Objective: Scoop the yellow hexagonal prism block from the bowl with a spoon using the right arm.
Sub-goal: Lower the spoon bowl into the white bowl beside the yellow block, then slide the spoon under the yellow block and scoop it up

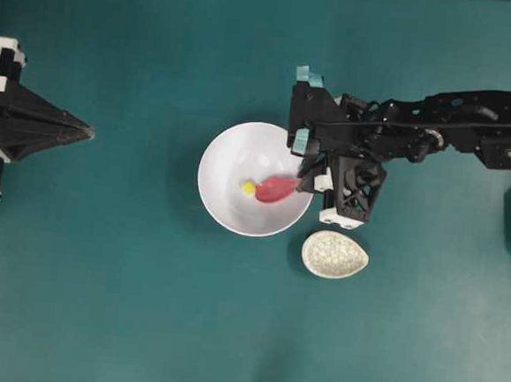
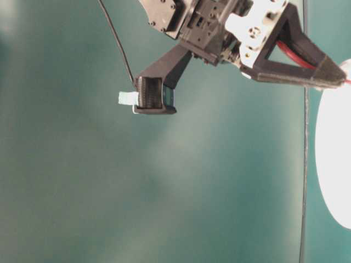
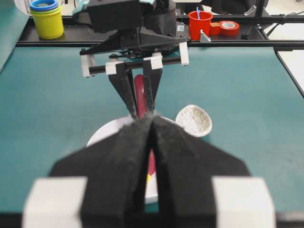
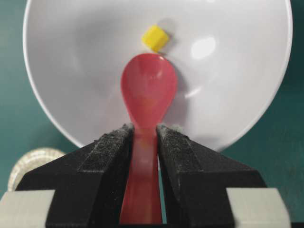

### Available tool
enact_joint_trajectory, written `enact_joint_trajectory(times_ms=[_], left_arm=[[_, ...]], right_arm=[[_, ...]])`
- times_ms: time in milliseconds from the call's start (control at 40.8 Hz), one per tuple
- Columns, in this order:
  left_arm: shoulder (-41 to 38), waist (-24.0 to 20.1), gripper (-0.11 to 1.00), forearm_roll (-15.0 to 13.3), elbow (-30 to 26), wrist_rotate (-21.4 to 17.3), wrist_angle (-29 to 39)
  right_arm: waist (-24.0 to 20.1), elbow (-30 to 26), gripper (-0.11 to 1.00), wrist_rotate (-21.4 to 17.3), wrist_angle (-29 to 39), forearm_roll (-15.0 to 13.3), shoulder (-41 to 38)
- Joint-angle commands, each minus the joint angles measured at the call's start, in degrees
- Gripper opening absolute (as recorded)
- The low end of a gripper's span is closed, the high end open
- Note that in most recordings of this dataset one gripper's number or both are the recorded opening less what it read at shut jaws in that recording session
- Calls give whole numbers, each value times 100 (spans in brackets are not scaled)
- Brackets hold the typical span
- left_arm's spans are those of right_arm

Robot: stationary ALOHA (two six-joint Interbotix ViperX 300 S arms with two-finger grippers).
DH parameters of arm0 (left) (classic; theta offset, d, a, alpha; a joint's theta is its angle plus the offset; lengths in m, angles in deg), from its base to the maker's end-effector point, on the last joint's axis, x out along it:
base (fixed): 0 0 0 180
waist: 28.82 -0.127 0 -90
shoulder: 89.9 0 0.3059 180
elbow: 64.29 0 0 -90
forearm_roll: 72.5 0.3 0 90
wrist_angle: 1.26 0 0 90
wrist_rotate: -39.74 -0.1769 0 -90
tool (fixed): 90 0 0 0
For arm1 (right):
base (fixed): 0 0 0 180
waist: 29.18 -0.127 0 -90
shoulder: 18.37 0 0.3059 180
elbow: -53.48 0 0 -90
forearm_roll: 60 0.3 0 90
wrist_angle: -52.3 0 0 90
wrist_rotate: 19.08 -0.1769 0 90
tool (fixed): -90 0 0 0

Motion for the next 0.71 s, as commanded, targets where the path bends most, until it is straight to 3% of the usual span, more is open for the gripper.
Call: enact_joint_trajectory(times_ms=[0,687], left_arm=[[-35,9,-1,18,-114,0,-26],[-35,9,-1,18,-114,0,-35]], right_arm=[[9,-167,24,9,-105,-18,0],[-97,-431,24,18,-589,-35,-352]])
